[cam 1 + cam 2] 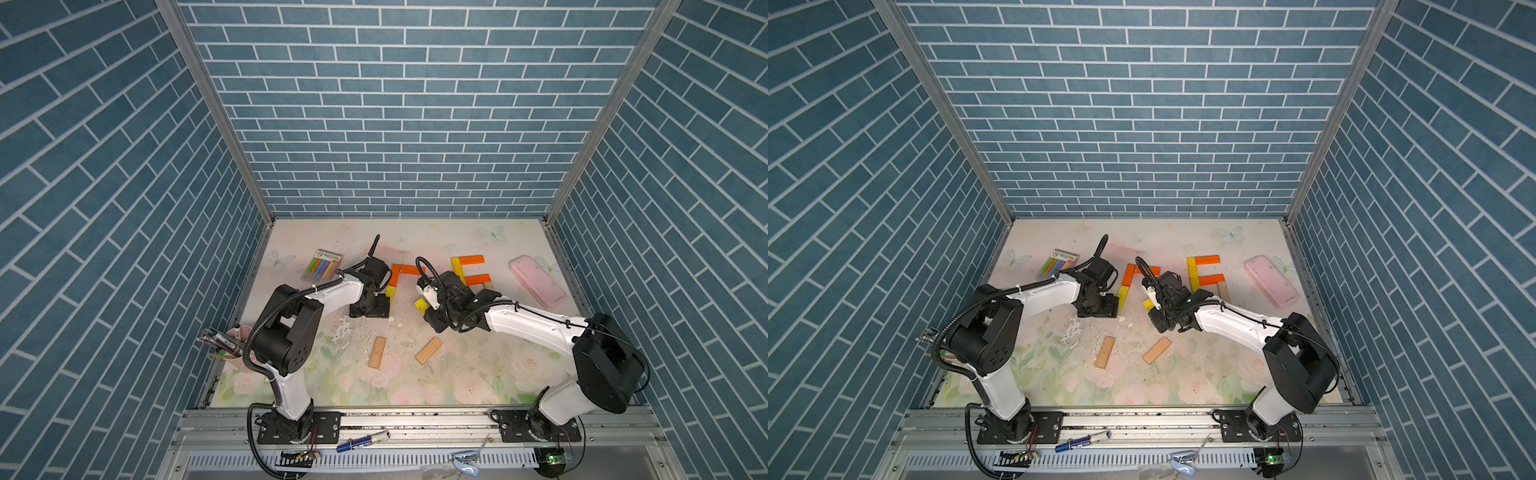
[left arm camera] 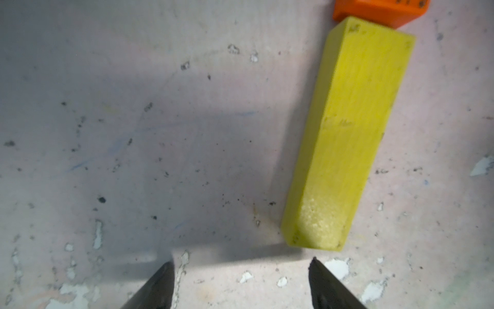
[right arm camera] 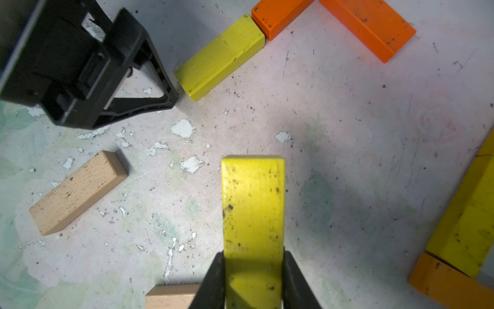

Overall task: Assemble the number 6 with building blocks
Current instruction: Adjust the building block at the center of the board.

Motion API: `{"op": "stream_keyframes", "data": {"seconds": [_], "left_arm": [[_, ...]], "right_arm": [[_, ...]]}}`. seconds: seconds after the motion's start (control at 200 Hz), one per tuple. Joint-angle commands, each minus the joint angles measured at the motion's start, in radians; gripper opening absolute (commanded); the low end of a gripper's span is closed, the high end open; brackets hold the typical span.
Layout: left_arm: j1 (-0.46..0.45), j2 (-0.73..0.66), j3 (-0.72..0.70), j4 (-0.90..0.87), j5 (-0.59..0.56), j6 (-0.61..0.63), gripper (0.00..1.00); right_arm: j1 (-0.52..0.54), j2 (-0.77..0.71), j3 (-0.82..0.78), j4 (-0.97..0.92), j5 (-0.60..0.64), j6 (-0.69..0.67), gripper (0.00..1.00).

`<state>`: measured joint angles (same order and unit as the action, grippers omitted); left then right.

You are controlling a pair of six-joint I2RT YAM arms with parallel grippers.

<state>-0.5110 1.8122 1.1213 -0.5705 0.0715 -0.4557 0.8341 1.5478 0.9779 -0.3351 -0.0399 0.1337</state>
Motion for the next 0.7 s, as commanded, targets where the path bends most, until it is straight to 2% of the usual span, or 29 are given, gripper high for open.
{"op": "stream_keyframes", "data": {"seconds": [0.0,0.695], "left_arm": [[-0.004,0.032,0.011,-0.011,-0.001,-0.001,0.79],[-0.004,0.016,0.032,-0.032,0.002,0.002,0.79]], "right_arm": [[-0.004,-0.020,-0.007,-0.028,-0.011,0.000,0.22],[-0.007,0.000,0.002,-0.053,-0.012,-0.023,0.22]]}}
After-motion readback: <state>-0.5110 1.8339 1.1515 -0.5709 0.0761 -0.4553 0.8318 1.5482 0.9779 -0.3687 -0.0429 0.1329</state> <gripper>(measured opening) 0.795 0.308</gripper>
